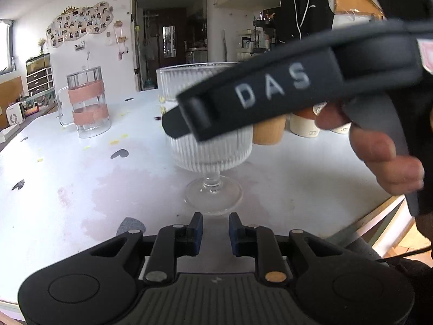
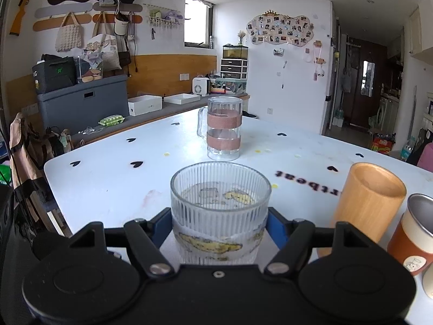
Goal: Flip cup upright
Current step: 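Lower the upright glass onto the table with the left gripper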
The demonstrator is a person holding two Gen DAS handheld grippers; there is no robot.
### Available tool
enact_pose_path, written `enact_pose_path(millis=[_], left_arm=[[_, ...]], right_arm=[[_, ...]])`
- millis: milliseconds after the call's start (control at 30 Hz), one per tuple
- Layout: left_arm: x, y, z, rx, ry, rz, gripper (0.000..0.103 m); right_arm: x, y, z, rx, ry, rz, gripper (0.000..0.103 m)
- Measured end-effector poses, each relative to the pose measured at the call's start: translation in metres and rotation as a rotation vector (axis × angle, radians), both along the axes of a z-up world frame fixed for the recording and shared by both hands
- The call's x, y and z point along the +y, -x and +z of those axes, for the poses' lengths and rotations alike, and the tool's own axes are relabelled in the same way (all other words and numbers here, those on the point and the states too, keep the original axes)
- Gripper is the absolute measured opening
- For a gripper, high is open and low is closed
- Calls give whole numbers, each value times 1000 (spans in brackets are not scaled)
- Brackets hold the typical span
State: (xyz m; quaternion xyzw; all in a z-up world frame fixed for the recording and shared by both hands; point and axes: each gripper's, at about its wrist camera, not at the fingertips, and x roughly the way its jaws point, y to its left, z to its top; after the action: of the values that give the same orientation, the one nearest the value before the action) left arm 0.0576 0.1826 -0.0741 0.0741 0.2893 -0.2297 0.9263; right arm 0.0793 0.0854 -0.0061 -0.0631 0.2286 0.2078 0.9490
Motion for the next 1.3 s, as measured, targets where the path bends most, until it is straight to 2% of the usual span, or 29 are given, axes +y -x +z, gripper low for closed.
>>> enact_pose_path(millis=[233,400,767,1000,1300], left_arm=[[0,-24,-1,6,59,23,25],[2,-54,-1,26,126,6,25],[-13,-106,-6,14,161,3,25],[-15,-115,-6,36,186,-13,25],[-15,-114,-8,33,188,-7,26]], right_arm=[[5,7,-2,-28,30,-4,74],[-4,-11,-6,-42,13,-52,74],[-9,-58,-10,-66,18,-178,74],[-12,-72,-14,-89,21,-233,74],[-12,-74,-15,-92,21,-243,74]])
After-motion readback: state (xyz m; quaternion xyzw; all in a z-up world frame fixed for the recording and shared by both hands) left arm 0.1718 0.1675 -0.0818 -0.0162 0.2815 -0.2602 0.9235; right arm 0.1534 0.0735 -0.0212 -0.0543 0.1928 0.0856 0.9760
